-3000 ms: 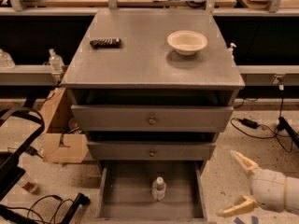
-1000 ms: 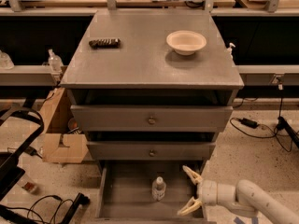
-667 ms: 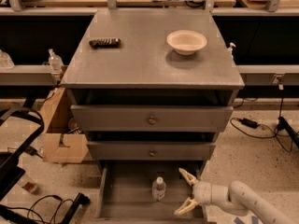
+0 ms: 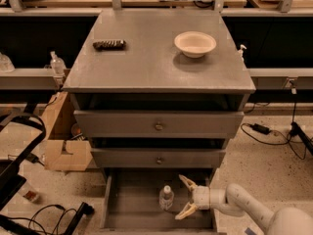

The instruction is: Pick blue plastic bottle from bottom drawer and place on counter

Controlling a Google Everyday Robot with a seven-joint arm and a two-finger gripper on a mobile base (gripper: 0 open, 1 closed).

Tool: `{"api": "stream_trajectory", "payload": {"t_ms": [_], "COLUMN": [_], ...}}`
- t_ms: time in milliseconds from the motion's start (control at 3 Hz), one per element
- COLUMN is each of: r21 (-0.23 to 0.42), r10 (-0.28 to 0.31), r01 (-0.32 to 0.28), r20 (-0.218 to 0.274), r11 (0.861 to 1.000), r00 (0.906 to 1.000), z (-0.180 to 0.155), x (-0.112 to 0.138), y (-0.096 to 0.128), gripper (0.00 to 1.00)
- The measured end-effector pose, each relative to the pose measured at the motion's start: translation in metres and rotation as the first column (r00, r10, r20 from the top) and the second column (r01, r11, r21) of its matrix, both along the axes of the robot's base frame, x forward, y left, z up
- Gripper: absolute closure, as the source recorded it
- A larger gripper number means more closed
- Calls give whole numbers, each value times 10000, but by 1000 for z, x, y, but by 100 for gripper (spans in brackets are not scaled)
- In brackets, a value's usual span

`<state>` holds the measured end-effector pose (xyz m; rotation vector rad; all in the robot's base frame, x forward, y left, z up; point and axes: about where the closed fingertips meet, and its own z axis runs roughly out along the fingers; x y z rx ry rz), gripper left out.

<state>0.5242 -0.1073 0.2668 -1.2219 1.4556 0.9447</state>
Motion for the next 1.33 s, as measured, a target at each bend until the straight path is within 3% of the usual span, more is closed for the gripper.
{"api": "stream_trajectory", "payload": {"t_ms": [667, 1333], "r21": [-98, -46], "r10": [330, 329], "r01": [-334, -333], "r20": [-415, -657], "r11": [9994, 9994], "r00": [9986, 9973], "z": [-46, -60], "x": [20, 18], "y": [34, 58], "gripper": [0, 42]}}
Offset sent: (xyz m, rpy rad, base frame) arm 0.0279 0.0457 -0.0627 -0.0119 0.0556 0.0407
